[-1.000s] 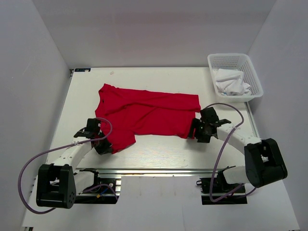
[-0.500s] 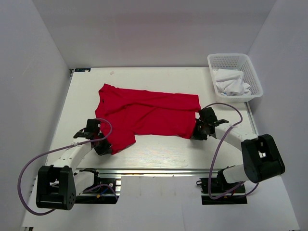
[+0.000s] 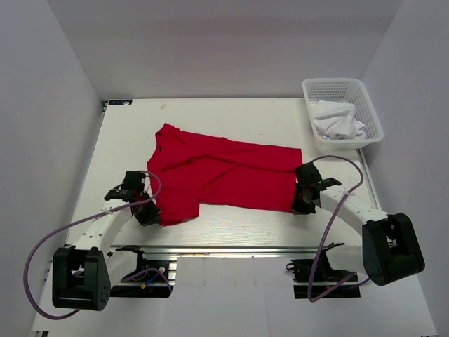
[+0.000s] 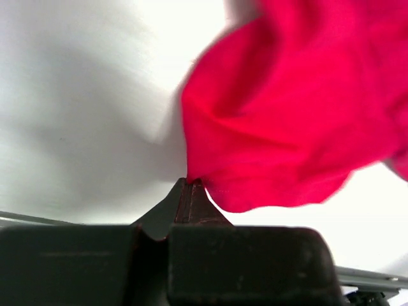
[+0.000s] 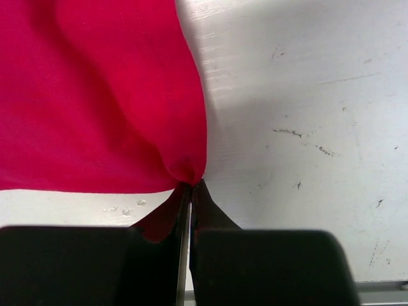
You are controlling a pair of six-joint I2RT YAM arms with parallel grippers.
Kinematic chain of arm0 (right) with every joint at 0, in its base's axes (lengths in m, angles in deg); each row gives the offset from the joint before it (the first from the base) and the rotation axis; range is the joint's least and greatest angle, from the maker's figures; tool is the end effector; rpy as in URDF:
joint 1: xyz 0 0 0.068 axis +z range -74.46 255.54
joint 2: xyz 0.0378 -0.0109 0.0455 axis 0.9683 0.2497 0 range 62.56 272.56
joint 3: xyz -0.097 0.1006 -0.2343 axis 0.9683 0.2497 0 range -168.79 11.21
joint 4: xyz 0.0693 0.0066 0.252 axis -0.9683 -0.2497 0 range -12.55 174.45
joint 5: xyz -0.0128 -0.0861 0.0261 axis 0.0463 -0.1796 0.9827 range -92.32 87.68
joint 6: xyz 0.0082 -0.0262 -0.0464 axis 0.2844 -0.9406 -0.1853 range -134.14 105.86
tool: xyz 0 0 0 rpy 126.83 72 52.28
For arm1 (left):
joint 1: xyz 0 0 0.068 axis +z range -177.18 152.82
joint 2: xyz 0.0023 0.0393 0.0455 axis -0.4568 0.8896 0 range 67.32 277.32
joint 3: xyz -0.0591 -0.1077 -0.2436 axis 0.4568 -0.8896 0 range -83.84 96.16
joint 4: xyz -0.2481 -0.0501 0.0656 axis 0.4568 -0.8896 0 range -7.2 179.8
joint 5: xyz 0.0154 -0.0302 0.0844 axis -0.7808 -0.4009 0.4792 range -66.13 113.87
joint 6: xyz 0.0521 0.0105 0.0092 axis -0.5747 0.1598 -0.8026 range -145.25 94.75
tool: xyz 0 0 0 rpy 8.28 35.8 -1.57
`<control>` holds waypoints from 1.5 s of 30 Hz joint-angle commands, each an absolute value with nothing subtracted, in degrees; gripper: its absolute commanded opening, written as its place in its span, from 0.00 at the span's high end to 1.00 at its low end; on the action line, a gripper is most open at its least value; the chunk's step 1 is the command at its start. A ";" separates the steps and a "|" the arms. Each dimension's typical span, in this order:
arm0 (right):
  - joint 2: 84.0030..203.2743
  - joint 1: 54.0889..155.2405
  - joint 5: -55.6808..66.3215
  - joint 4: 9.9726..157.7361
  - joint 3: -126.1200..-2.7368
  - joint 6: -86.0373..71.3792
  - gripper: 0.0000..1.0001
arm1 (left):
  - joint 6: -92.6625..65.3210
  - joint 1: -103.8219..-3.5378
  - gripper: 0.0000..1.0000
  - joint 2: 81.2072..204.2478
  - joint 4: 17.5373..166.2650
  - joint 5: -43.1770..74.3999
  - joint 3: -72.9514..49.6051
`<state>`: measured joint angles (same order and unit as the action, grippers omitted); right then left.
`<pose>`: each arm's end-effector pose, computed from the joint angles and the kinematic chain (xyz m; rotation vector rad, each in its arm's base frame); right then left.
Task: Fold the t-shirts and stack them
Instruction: Grap the side of the flattened tshirt closest away from the robot with both arms, then fold the other side of the tshirt into a rectangle
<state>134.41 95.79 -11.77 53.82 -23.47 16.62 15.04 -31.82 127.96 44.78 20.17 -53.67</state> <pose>0.1994 0.0672 0.1631 0.2933 2.7067 0.0268 0.1590 -0.0153 0.1650 -0.8835 2.7866 -0.2295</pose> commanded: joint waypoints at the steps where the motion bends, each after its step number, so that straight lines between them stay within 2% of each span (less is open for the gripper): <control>1: 135.15 95.66 -10.94 53.07 -25.26 14.77 1.00 | 11.76 -32.01 1.00 127.35 45.15 18.42 -48.78; 7: 136.21 95.92 -9.10 53.42 -29.57 10.74 1.00 | 6.49 -32.01 1.00 128.13 50.94 11.14 -41.40; 12: 139.02 95.66 -8.73 53.25 -35.36 8.89 1.00 | 4.81 -32.01 1.00 137.17 57.52 7.09 -33.84; 20: 146.14 95.23 -12.07 49.83 -45.56 8.97 1.00 | 4.19 -30.78 1.00 153.26 60.88 8.32 -16.62; 30: 152.55 92.06 -16.73 46.22 -55.94 8.80 1.00 | 2.35 -30.78 1.00 171.81 55.87 12.71 6.66; 45: 165.12 86.70 -19.98 46.74 -66.05 10.20 1.00 | -0.99 -30.26 1.00 194.93 51.92 15.79 30.93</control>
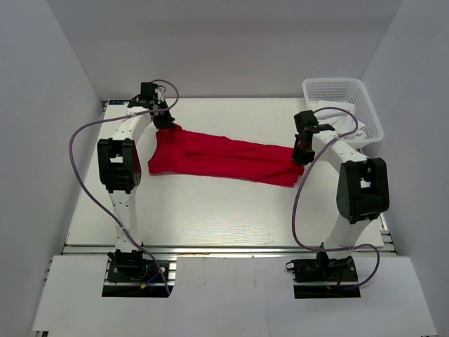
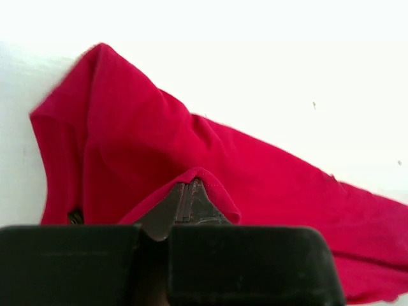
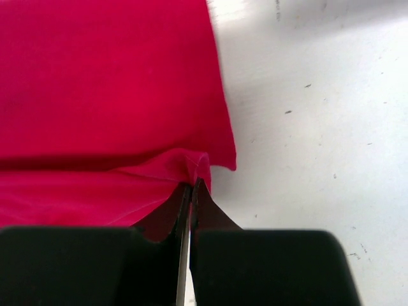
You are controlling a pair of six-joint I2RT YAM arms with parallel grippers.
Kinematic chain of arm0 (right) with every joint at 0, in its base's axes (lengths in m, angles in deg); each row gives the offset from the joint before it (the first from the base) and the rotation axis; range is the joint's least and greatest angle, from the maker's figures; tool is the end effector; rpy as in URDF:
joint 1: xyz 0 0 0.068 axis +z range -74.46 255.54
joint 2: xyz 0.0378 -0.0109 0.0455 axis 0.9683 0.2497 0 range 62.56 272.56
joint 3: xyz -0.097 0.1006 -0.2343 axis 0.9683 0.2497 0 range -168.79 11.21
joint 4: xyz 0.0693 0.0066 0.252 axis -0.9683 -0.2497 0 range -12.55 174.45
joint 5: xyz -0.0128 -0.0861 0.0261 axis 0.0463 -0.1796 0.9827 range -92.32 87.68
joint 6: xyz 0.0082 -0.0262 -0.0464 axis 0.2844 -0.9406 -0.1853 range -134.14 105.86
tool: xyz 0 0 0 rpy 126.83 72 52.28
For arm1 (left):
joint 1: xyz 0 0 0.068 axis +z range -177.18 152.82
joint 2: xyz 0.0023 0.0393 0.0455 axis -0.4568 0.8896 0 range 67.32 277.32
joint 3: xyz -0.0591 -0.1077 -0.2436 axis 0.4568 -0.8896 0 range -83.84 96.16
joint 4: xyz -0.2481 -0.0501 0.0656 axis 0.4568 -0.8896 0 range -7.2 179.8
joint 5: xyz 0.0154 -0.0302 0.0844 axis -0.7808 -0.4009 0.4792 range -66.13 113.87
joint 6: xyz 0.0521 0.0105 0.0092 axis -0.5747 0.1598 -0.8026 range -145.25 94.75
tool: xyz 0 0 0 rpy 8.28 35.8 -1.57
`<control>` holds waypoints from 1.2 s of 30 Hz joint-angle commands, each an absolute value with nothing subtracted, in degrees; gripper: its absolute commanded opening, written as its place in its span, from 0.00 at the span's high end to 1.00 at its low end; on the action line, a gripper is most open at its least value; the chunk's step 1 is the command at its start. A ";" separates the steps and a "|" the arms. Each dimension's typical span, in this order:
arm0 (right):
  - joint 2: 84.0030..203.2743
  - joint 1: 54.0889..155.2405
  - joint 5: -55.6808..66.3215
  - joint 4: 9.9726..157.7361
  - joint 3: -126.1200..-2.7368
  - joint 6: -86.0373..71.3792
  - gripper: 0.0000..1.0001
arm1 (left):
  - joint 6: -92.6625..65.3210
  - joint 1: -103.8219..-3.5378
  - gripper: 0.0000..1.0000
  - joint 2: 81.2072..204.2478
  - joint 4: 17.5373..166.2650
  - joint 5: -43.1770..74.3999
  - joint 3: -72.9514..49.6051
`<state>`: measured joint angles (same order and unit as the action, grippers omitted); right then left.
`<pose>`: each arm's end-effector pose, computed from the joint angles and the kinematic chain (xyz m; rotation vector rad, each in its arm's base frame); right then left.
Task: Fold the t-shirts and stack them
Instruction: Fold the other side of the tshirt into a rectangle
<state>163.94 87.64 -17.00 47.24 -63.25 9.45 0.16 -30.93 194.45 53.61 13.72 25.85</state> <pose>0.3587 0.0676 0.2173 0.3410 2.6116 -0.1376 0.4944 -0.0388 0.2200 -0.4041 2.5064 -0.4280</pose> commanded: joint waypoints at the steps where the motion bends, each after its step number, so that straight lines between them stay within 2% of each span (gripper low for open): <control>1: 165.65 86.53 -20.25 46.74 -66.31 10.03 1.00 | -0.99 -30.26 1.00 195.90 51.22 16.31 31.90; 2: 165.91 85.92 -19.99 46.57 -66.66 9.68 0.93 | -0.99 -30.26 0.96 197.82 50.52 16.31 33.82; 3: 166.35 86.00 -19.64 46.48 -67.27 8.98 0.89 | -0.99 -29.65 0.89 198.71 50.51 16.31 34.63; 4: 167.23 85.56 -19.72 46.05 -67.63 8.88 0.86 | -0.99 -29.64 0.75 199.41 50.51 16.31 35.33; 5: 167.41 85.82 -19.64 46.30 -68.07 8.71 0.72 | -0.99 -29.64 0.55 200.12 50.51 16.31 36.82; 6: 167.50 85.82 -19.81 46.31 -68.77 8.19 0.69 | -0.99 -29.12 0.20 200.82 49.99 16.31 37.35; 7: 167.06 86.00 -19.98 46.22 -69.12 8.18 0.65 | -0.99 -29.11 0.09 200.83 49.98 16.31 37.36; 8: 166.89 85.91 -19.99 46.65 -69.30 7.92 0.49 | -0.99 -29.11 0.00 200.83 49.98 16.31 38.05; 10: 164.79 86.17 -18.94 47.79 -69.83 5.83 0.34 | -0.99 -28.59 0.00 199.17 49.99 16.84 38.59; 12: 162.94 86.61 -18.32 48.24 -69.83 5.02 0.10 | -2.13 -28.59 0.00 197.06 49.37 17.71 37.63; 16: 157.93 89.94 -13.14 56.91 -66.41 -3.12 0.10 | -2.14 -28.59 0.00 187.32 50.77 20.17 26.93; 19: 157.30 94.77 -12.17 61.94 -66.49 -10.35 0.10 | -1.61 -28.59 0.00 176.51 54.35 22.20 9.84; 21: 160.72 99.78 -7.46 62.74 -69.73 -16.04 0.10 | -1.61 -28.59 0.00 170.71 58.75 20.81 1.63; 22: 163.08 102.23 -6.37 62.74 -70.61 -17.30 0.10 | -1.61 -28.59 0.00 165.11 61.73 17.93 -6.42; 25: 169.25 108.65 -0.04 63.62 -78.24 -23.80 0.10 | -4.60 -28.59 0.00 157.61 75.88 10.79 -19.62; 29: 175.40 113.67 7.94 70.28 -85.72 -26.36 0.14 | -6.09 -28.59 0.00 158.71 85.65 5.34 -24.43; 31: 179.44 114.38 10.94 73.36 -89.33 -26.71 0.20 | -5.31 -28.59 0.00 161.35 86.28 2.26 -24.43; 36: 189.36 116.93 18.51 77.15 -98.19 -28.03 0.22 | -1.34 -28.59 0.00 168.04 90.50 -2.66 -24.95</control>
